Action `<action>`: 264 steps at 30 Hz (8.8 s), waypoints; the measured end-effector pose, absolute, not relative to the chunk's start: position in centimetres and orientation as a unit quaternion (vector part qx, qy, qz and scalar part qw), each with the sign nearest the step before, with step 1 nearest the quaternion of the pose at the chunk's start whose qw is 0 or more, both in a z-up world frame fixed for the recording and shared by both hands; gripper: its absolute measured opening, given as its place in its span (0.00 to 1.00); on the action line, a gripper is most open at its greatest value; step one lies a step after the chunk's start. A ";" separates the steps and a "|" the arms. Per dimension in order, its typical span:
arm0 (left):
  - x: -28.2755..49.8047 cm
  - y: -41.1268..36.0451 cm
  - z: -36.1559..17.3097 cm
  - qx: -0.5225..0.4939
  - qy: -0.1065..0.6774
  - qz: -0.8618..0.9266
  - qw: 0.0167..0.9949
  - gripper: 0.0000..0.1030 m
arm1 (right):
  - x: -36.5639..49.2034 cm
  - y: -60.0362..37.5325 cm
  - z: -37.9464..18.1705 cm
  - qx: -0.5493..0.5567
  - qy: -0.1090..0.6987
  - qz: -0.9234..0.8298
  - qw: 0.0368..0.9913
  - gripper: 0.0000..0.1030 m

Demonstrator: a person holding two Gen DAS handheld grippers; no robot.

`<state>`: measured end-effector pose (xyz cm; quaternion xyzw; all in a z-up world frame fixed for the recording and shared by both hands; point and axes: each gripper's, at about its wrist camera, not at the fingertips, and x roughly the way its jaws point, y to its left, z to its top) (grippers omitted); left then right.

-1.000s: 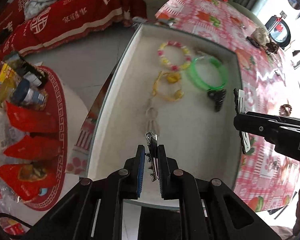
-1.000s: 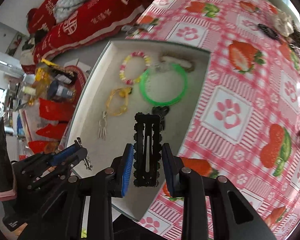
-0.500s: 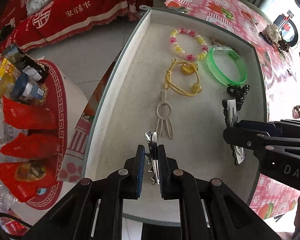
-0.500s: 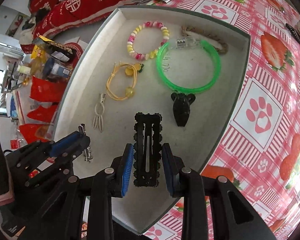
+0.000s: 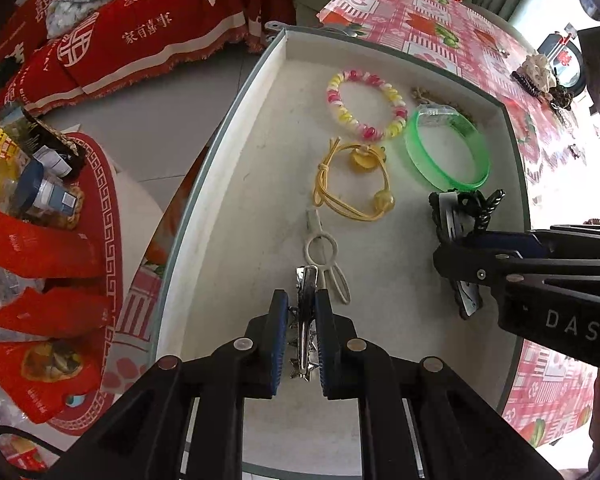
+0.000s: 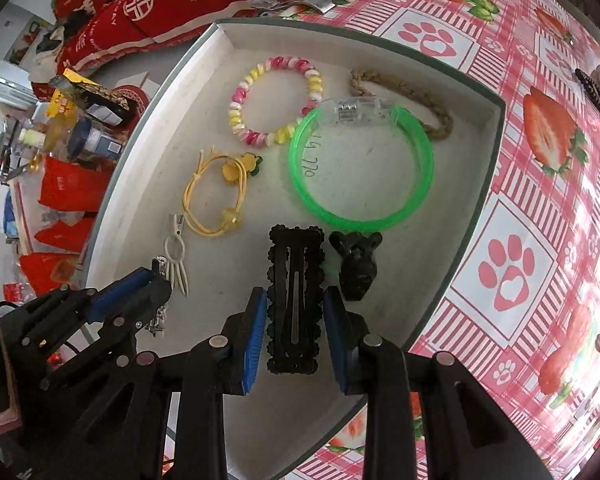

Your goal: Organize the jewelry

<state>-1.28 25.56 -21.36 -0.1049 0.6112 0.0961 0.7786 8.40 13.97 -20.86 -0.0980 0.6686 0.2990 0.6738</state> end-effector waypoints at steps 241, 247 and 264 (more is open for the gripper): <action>-4.4 23.2 -19.7 -0.090 0.622 0.089 0.773 0.16 | 3.5 11.6 -17.1 -0.109 0.635 0.325 0.692 0.35; -4.2 23.3 -19.1 -0.091 0.619 0.092 0.774 0.16 | 3.7 9.9 -16.2 -0.096 0.640 0.309 0.697 0.35; -4.1 23.5 -16.0 -0.084 0.590 0.109 0.795 1.00 | 4.1 8.5 -14.5 -0.069 0.648 0.281 0.704 0.35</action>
